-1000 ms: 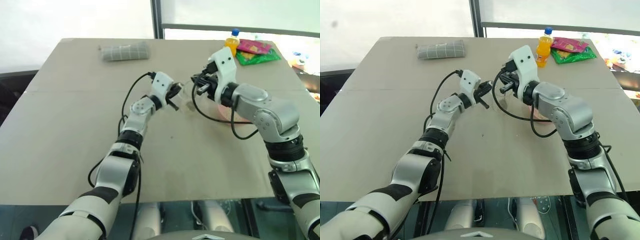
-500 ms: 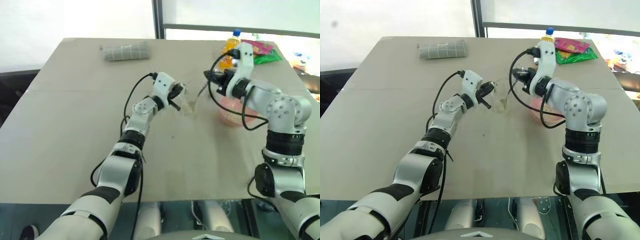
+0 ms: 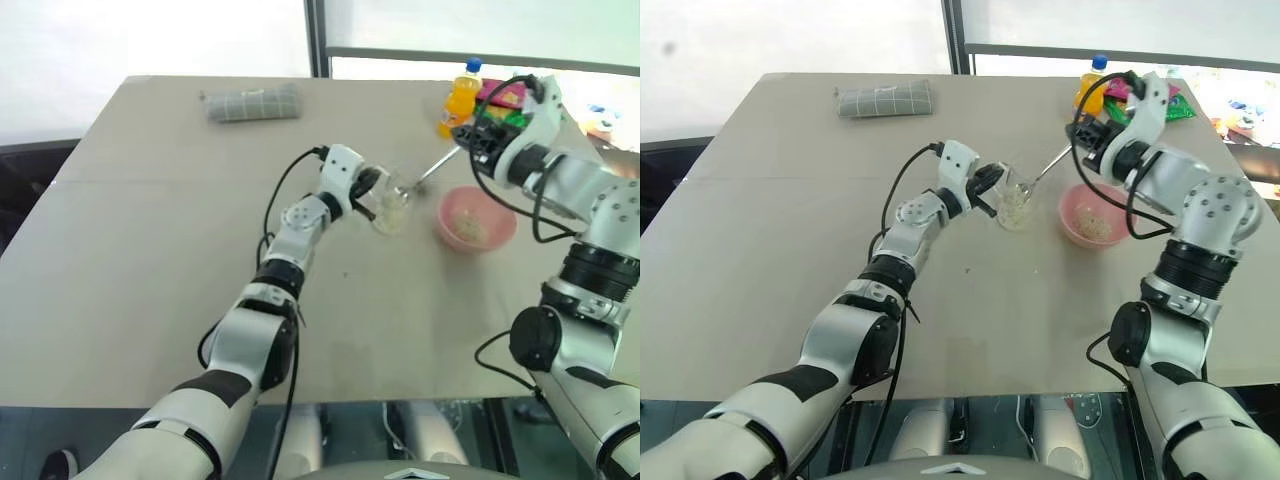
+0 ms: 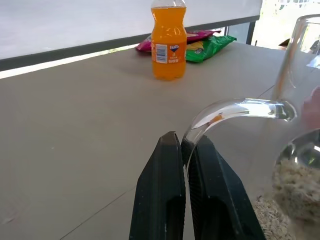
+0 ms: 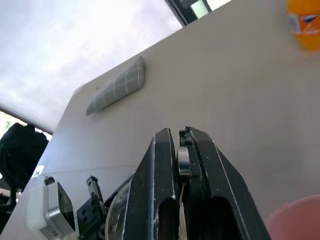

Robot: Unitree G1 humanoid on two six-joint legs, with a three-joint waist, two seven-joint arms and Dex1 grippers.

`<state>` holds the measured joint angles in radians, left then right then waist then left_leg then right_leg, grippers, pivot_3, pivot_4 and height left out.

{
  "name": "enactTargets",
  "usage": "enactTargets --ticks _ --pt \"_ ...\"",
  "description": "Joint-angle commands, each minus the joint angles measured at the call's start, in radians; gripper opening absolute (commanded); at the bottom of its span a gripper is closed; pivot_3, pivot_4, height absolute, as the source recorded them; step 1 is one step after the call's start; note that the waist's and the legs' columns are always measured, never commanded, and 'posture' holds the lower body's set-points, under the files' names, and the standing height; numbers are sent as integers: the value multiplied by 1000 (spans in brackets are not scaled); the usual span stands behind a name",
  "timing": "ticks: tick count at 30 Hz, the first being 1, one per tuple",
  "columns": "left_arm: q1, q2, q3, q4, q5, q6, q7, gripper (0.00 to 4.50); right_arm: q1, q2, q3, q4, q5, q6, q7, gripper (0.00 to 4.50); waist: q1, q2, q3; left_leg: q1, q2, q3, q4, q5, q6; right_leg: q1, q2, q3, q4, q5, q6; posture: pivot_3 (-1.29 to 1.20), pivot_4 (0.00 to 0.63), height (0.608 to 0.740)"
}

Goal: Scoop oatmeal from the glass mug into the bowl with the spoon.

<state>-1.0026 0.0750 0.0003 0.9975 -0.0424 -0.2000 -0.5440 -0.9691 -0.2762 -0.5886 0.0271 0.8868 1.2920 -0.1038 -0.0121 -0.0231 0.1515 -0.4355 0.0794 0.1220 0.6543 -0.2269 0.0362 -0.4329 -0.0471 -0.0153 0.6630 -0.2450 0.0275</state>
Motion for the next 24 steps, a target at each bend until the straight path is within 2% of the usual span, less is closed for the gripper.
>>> enactTargets --ticks 1,16,24 --pt "-56 -15 7 10 -6 -16 5 52 -29 -40 -21 -34 21 3 -16 0 -2 0 0 0 0 0 0 0 0 0 0 0 0 0 0 0 150 740" --pt "-93 -33 8 80 -1 -31 9 52 -60 -111 10 -92 59 36 -16 0 -1 0 0 0 0 0 -1 0 0 0 0 1 0 0 0 0 150 740" --pt "-91 -36 11 85 -2 -34 11 52 -54 -101 -88 -31 108 47 -69 0 0 0 0 0 0 0 -1 0 0 0 0 1 0 0 0 0 150 740"
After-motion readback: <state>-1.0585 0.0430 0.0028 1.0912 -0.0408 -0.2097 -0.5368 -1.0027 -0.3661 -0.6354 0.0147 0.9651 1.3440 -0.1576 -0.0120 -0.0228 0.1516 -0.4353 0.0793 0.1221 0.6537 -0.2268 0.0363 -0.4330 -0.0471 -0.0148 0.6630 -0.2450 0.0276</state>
